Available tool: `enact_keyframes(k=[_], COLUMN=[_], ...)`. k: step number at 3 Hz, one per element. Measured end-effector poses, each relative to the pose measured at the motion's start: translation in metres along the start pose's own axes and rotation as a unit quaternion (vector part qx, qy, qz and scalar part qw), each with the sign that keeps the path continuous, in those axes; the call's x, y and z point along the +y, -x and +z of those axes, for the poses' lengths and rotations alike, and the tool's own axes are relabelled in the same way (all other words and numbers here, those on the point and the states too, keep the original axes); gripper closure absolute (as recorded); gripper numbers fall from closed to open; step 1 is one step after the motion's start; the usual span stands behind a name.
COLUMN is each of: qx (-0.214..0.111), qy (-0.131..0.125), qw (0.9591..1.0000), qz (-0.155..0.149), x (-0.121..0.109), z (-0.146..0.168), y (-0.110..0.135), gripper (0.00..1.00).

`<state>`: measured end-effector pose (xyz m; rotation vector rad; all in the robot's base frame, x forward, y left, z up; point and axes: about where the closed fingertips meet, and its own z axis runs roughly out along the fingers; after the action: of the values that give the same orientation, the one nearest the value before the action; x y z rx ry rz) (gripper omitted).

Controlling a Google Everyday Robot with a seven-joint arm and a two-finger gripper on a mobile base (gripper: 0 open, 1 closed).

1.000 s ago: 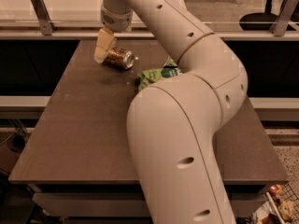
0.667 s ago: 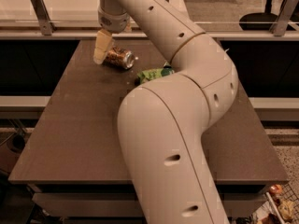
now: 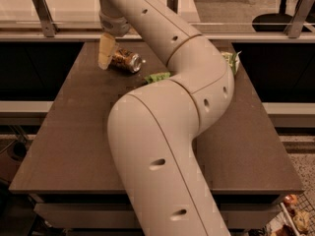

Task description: Pick orange can

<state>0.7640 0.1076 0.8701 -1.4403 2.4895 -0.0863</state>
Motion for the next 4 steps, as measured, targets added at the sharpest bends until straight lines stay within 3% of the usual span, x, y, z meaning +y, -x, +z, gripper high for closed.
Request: enact_keyframes(k=[2, 4], qx=[0.020, 0.025], qy=[-0.004, -0.001], qw=[0.9998, 0.9997], qz=[0.007, 0.009], x=[-0.0021, -0.0029], z=[0.0102, 0.0146], y=[0.0003, -0.0021], gripper=[0.00, 0.41])
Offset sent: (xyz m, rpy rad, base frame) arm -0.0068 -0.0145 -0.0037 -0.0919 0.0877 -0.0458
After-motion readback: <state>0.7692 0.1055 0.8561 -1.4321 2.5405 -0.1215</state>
